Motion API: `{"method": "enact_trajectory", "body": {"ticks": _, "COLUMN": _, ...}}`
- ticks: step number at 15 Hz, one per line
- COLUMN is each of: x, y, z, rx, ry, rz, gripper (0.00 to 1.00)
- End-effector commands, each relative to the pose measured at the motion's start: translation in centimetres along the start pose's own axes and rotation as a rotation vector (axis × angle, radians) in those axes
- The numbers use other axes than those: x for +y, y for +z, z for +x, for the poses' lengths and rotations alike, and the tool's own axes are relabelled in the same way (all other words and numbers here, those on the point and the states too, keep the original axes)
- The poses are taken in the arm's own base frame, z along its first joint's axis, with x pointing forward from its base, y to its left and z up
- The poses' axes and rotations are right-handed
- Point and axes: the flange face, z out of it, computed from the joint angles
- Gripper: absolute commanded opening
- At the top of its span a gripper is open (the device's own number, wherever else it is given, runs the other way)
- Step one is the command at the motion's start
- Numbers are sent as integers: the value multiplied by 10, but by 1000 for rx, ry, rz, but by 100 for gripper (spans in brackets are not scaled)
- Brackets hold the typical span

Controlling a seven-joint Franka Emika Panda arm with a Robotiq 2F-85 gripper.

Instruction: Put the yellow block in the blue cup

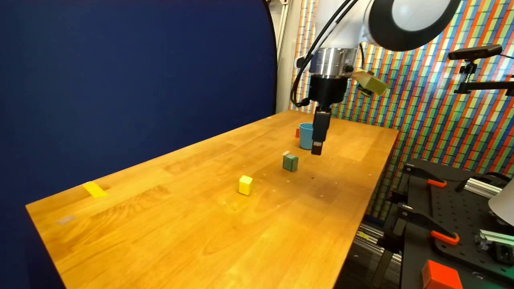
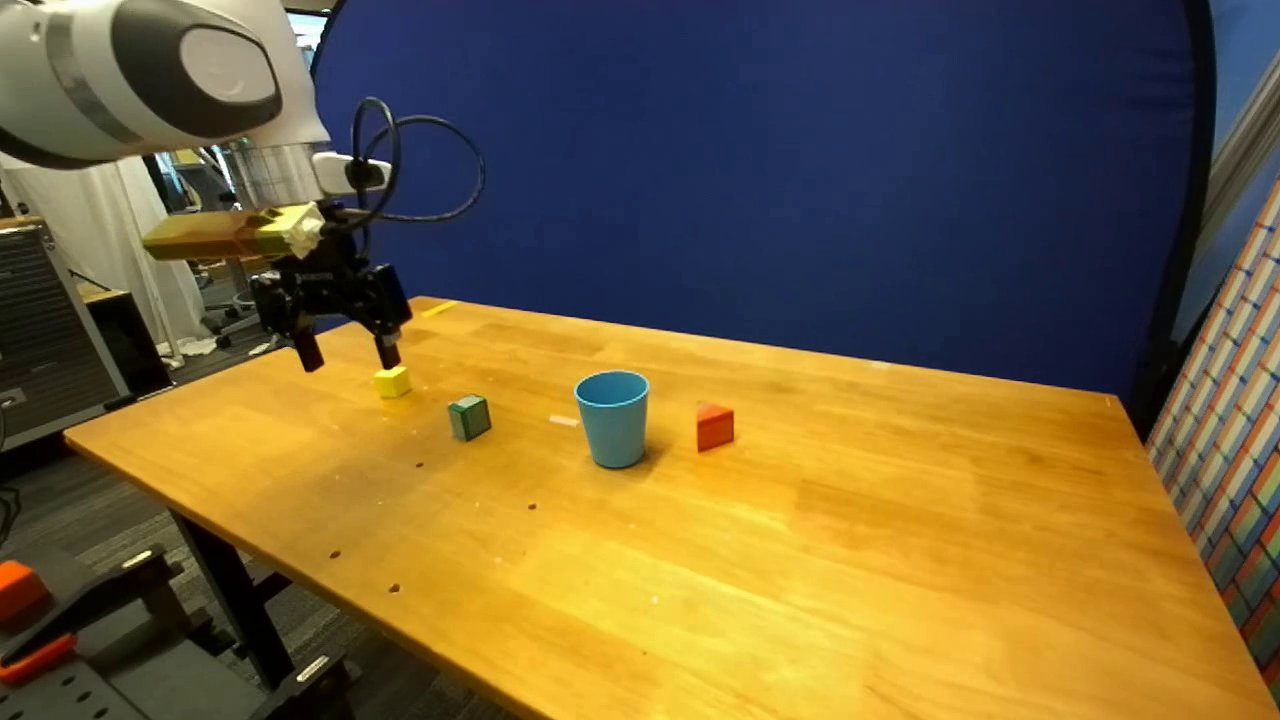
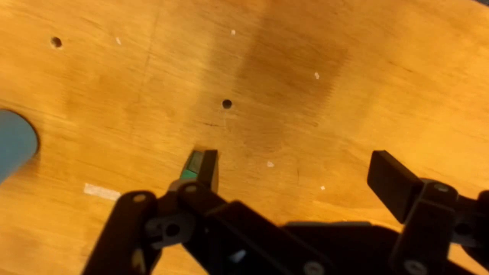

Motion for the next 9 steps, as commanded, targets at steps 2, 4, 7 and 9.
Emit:
{"method": "enact_trajectory", "body": {"ticks": 2, "x": -11, "y": 54, "z": 72, "rx": 4, "ry": -38, "rz": 11, "gripper": 100}}
{"method": "enact_trajectory", "body": {"ticks": 4, "x": -17, "y": 71, "z": 93, "rx": -3, "ry": -42, "rz": 40, "gripper": 100}}
{"method": "enact_trajectory", "body": {"ticks": 7, "x": -29, "y": 91, "z": 119, "rx": -5, "ry": -39, "rz": 86, "gripper": 100}}
{"method": "enact_trajectory", "body": {"ticks": 9, "x": -36, "y": 100, "z": 132, "rx": -3, "ry": -37, "rz": 102, "gripper": 100}}
